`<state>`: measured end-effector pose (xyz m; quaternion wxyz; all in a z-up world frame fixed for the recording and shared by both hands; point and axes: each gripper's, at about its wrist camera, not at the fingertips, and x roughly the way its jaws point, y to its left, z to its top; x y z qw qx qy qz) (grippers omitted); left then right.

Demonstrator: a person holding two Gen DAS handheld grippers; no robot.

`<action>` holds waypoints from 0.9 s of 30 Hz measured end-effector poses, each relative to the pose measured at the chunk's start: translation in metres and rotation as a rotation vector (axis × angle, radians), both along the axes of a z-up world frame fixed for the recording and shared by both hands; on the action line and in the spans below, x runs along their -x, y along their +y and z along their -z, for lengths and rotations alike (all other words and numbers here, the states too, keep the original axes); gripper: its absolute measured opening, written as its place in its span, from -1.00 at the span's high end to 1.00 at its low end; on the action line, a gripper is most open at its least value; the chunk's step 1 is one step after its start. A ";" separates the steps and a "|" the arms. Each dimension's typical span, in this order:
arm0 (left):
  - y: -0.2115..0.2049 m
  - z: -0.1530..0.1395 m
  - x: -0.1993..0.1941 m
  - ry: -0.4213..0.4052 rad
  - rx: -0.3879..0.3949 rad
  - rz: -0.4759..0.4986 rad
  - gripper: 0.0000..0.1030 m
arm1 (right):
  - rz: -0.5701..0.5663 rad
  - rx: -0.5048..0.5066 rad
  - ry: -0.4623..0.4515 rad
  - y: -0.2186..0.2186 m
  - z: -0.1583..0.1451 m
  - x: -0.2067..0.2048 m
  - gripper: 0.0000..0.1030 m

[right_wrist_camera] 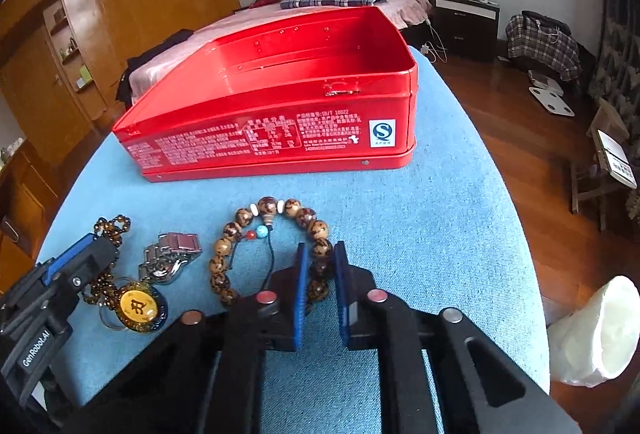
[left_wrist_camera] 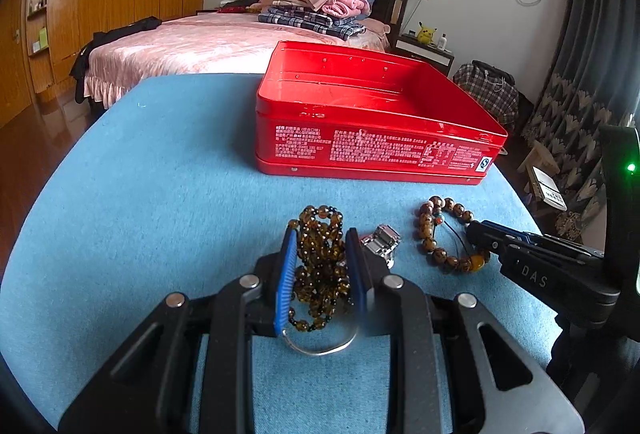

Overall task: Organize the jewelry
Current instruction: 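Grasp the brown bead necklace with the left tool while the right tool grasps the wooden bead bracelet, then lift the wooden bracelet with the right tool while the left tool lifts the bead necklace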

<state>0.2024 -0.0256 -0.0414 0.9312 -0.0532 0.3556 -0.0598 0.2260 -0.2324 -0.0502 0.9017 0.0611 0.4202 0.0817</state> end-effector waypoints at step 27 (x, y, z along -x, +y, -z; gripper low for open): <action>0.000 -0.006 0.011 -0.007 0.004 0.011 0.59 | -0.014 -0.054 -0.052 -0.010 -0.021 0.037 0.78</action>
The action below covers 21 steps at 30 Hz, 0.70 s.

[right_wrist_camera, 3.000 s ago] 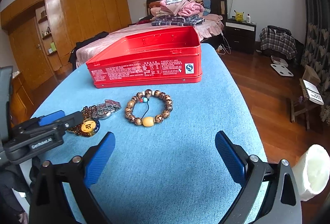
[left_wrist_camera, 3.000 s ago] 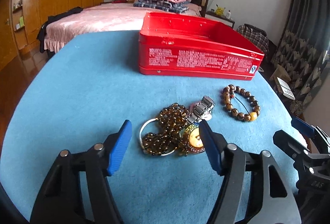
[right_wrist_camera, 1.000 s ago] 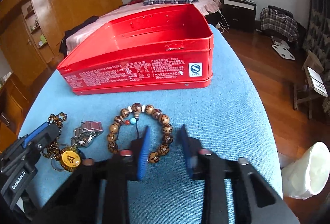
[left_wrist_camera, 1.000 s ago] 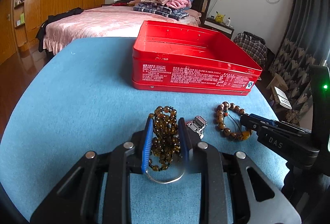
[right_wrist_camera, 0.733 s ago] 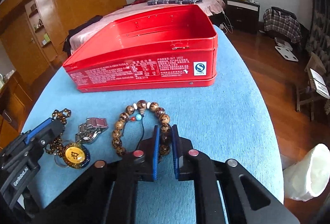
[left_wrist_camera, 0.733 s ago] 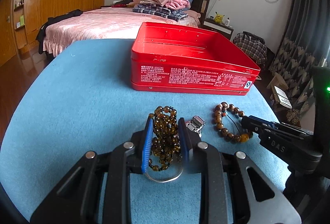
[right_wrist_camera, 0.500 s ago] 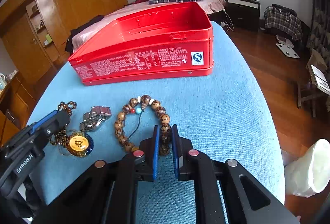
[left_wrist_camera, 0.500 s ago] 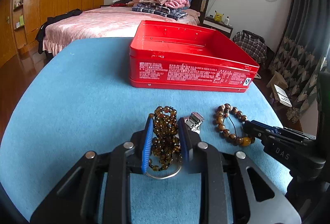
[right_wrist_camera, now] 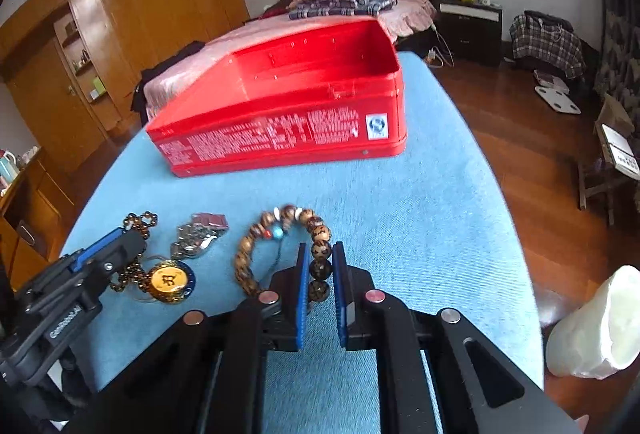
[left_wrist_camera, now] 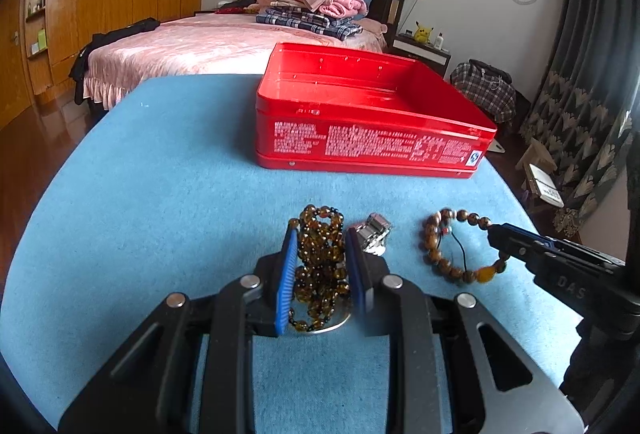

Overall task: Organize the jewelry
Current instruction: 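Lift the wooden bracelet with the right tool while the left tool lifts the bead necklace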

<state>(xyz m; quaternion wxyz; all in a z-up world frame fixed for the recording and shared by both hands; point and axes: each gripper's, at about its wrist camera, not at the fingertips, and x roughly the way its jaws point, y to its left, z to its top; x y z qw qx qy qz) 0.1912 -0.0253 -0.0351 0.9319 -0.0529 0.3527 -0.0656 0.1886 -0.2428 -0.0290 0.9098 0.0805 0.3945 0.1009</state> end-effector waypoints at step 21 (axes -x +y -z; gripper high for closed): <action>0.005 0.014 0.012 0.062 0.034 0.018 0.67 | -0.032 -0.019 0.004 -0.005 -0.008 0.018 0.78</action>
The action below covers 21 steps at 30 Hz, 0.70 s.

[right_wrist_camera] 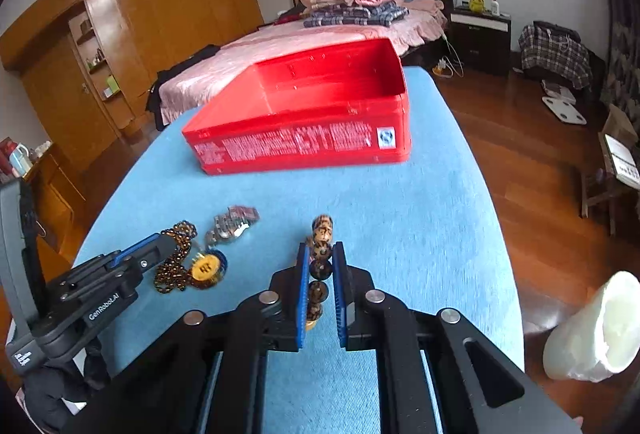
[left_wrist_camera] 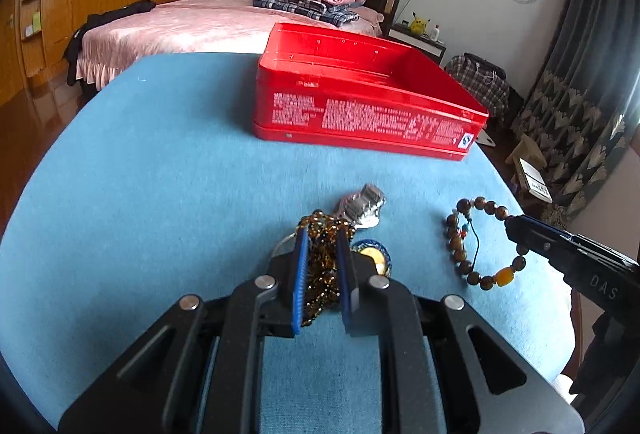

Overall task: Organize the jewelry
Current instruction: 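Lift the wooden bracelet with the right tool while the left tool lifts the bead necklace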

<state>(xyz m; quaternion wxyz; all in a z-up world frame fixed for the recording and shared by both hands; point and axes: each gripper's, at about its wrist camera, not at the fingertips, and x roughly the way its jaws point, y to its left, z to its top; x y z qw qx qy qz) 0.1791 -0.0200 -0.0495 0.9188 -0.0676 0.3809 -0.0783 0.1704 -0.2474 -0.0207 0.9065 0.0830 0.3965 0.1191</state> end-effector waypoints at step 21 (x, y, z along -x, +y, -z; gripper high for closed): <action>-0.001 0.001 0.000 -0.047 0.036 0.016 1.00 | -0.007 -0.045 0.021 0.000 0.011 0.001 0.78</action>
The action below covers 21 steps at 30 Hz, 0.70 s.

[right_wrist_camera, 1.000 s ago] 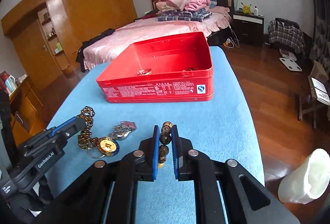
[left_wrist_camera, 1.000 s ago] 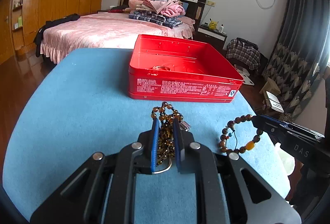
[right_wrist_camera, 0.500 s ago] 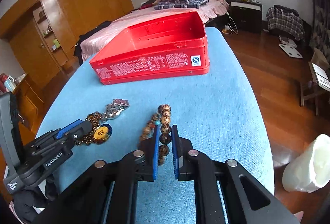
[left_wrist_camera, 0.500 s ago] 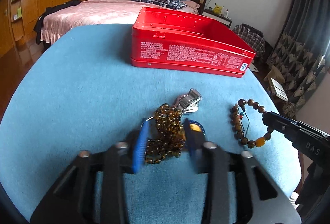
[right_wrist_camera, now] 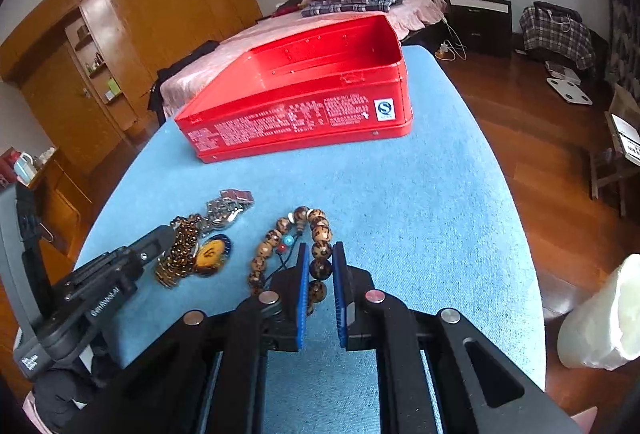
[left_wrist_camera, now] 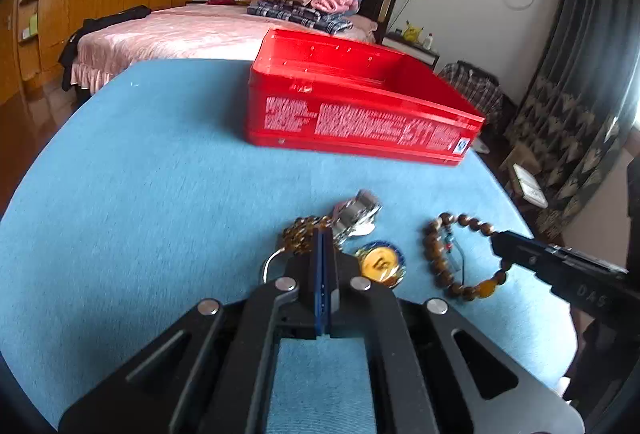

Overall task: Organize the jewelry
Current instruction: 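Lift the wooden bracelet with the right tool while the left tool lifts the bead necklace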

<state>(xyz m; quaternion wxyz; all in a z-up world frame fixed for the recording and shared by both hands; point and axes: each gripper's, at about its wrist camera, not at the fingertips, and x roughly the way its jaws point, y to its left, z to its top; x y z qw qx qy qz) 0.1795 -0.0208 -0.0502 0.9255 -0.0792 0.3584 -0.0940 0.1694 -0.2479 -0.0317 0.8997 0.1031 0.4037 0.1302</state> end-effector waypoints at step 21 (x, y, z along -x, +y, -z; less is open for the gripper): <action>-0.009 0.015 -0.012 0.091 0.006 -0.018 0.29 | -0.003 -0.008 0.004 -0.002 0.003 -0.002 0.78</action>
